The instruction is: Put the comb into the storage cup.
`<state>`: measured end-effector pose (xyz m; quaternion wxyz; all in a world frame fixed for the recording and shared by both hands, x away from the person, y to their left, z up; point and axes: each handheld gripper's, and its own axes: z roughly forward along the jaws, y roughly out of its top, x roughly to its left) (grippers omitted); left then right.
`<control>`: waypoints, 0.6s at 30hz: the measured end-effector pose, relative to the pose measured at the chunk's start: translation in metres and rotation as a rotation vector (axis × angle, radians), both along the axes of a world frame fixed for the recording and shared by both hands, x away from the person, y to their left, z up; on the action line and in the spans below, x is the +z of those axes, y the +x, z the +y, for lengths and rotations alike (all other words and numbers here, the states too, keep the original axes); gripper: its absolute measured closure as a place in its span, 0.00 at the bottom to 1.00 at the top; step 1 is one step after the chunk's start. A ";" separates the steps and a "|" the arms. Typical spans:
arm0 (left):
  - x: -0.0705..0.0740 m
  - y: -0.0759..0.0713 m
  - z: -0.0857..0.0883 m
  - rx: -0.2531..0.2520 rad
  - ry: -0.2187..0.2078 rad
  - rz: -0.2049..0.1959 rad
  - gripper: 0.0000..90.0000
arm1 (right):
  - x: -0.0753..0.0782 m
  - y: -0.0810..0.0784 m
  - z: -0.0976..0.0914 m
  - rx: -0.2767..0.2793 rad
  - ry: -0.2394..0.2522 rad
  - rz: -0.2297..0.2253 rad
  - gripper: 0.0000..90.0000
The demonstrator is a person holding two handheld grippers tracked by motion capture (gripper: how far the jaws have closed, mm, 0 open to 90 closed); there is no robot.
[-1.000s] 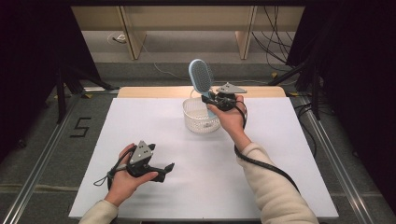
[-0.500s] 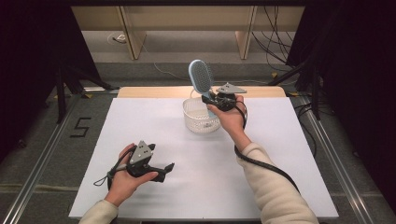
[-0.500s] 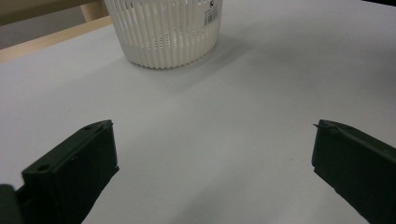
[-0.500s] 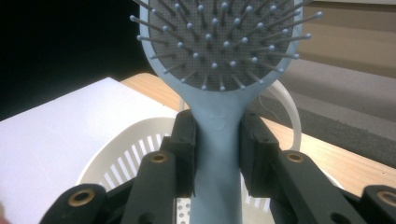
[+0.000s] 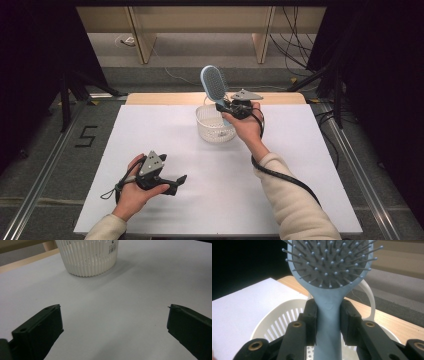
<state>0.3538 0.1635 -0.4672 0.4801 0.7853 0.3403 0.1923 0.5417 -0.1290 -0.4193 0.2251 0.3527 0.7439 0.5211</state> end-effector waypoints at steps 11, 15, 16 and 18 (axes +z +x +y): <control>0.000 0.000 0.000 -0.001 0.000 0.000 0.00 | -0.002 0.001 0.004 0.019 -0.108 0.106 0.58; 0.000 0.000 0.000 0.000 0.001 0.001 0.00 | 0.002 -0.006 0.005 0.042 -0.174 0.131 0.45; 0.000 0.000 0.000 0.000 0.002 0.001 0.00 | 0.005 -0.008 0.005 0.045 -0.193 0.132 0.41; 0.000 0.000 0.000 -0.001 0.002 0.001 0.00 | 0.011 -0.010 0.002 0.050 -0.217 0.125 0.38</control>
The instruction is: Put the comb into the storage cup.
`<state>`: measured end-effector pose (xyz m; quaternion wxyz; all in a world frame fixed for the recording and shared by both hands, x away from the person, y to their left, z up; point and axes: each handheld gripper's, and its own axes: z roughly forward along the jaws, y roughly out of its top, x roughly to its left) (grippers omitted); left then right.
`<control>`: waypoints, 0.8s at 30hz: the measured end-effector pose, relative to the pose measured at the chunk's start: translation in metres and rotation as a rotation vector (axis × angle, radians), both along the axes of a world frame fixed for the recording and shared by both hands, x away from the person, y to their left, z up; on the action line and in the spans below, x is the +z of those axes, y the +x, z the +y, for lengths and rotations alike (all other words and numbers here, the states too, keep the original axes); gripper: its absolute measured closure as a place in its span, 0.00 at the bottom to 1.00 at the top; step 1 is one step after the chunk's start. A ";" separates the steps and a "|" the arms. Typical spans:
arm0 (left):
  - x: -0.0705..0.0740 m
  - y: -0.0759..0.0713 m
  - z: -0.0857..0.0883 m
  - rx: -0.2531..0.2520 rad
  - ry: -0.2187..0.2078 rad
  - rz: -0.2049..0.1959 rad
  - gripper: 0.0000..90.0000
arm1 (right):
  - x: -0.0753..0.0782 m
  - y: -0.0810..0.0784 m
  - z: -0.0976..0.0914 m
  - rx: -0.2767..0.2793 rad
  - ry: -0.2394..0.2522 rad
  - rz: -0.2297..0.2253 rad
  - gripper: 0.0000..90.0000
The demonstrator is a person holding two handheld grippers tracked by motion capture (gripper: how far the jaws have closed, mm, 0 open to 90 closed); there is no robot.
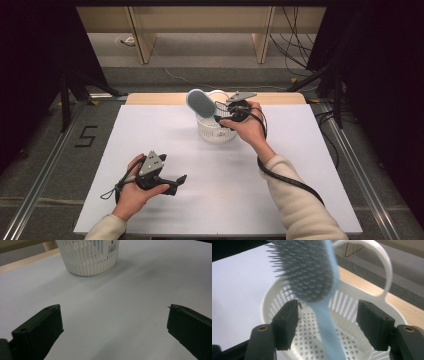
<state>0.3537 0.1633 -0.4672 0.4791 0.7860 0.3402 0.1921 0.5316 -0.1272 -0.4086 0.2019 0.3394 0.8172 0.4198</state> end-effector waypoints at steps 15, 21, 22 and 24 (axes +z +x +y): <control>0.000 0.000 0.000 0.001 0.001 0.004 0.00 | 0.007 -0.014 -0.020 0.052 -0.012 0.031 0.25; 0.000 0.000 0.000 0.002 0.003 0.004 0.00 | 0.007 -0.022 -0.028 0.075 0.020 0.042 0.22; 0.000 0.000 0.000 0.001 0.003 0.003 0.00 | 0.006 -0.023 -0.030 0.079 0.026 0.044 0.22; 0.000 0.000 0.000 0.003 0.002 0.003 0.00 | 0.006 -0.027 -0.034 0.086 0.052 0.057 0.21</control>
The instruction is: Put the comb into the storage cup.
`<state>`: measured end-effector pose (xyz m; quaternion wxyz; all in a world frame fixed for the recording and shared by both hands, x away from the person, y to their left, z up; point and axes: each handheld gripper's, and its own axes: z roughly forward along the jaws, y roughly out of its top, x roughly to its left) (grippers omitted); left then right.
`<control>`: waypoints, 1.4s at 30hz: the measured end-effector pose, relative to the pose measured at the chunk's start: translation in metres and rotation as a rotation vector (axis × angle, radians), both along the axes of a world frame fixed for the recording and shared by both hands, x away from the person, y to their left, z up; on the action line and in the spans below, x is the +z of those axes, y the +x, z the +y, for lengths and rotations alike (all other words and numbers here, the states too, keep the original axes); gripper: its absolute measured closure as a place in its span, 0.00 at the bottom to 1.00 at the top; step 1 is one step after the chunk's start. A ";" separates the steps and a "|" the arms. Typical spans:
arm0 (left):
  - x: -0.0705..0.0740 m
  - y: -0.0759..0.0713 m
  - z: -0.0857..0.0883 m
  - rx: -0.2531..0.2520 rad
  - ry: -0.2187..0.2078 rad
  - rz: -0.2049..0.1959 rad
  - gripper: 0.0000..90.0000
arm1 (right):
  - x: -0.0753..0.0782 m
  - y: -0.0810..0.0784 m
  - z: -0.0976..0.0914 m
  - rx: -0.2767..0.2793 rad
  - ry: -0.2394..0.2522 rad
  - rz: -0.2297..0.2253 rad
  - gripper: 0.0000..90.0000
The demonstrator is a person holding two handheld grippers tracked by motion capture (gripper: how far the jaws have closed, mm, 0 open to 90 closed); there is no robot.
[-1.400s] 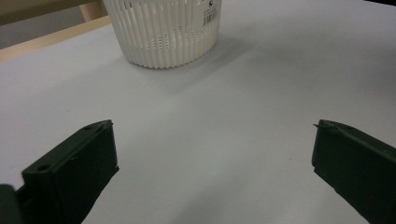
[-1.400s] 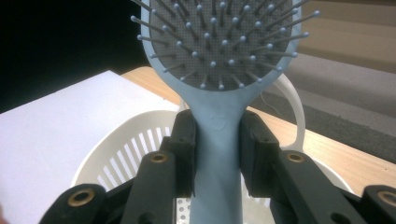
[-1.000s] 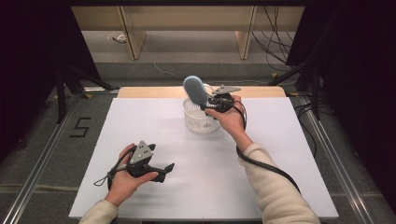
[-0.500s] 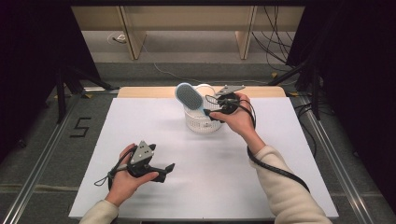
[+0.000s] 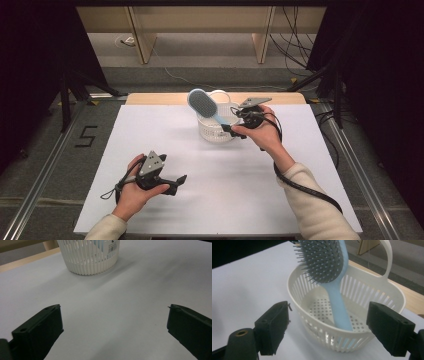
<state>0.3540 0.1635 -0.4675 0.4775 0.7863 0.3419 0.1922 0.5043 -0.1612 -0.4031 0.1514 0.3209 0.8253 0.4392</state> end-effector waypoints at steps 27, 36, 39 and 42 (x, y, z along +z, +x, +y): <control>0.000 0.000 0.001 0.004 0.003 -0.002 0.00 | -0.018 -0.039 -0.036 0.014 0.061 -0.013 0.21; 0.000 -0.001 0.001 0.005 0.004 -0.002 0.00 | -0.022 -0.048 -0.043 0.018 0.067 -0.018 0.21; 0.000 0.000 0.001 0.006 0.003 -0.002 0.00 | -0.024 -0.051 -0.045 0.024 0.068 -0.015 0.21; 0.000 0.000 0.001 0.006 0.003 -0.001 0.00 | -0.026 -0.054 -0.049 0.027 0.076 -0.011 0.21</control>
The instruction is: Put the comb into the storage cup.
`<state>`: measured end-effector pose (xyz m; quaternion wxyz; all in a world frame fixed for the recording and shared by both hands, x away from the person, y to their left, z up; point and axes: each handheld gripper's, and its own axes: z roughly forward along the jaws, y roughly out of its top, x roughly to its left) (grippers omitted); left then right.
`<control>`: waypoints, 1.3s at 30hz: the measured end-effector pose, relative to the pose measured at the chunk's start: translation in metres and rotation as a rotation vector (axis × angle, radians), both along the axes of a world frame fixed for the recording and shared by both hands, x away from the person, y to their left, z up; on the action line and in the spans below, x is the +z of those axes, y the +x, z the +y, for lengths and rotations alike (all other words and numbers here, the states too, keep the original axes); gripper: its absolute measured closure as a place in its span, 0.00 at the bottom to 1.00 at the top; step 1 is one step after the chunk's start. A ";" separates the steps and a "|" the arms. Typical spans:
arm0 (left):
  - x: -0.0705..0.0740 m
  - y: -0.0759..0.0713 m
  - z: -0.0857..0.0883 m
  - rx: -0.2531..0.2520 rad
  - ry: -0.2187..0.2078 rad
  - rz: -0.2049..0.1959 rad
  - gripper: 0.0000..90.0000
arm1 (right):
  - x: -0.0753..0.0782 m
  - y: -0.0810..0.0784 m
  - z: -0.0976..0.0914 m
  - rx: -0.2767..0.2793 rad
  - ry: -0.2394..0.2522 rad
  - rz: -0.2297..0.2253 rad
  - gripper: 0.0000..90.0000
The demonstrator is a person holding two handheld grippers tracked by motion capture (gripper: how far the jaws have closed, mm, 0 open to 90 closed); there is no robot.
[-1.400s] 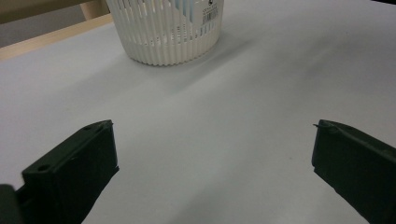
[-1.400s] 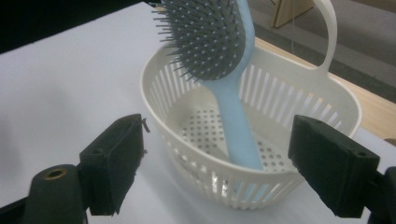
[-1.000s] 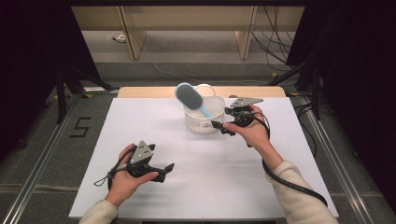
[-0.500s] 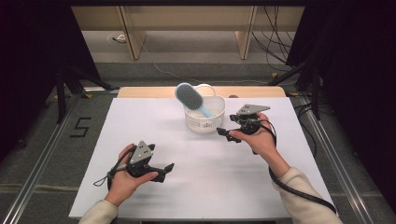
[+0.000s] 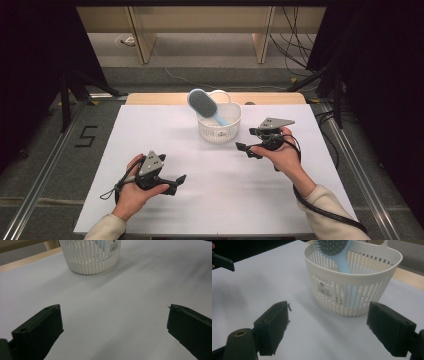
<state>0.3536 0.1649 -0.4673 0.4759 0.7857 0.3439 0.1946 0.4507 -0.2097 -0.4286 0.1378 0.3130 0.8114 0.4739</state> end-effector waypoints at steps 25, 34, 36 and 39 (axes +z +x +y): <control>0.000 0.000 0.000 0.001 0.004 0.000 0.00 | -0.008 -0.030 -0.031 -0.016 0.027 -0.015 0.21; 0.000 0.000 0.000 0.002 0.003 0.000 0.00 | -0.007 -0.037 -0.037 -0.015 0.027 -0.026 0.20; 0.000 0.000 0.000 0.002 0.004 0.001 0.00 | -0.008 -0.039 -0.039 -0.014 0.025 -0.025 0.21; 0.000 0.000 0.000 0.002 0.004 0.001 0.00 | -0.010 -0.042 -0.042 -0.013 0.024 -0.028 0.21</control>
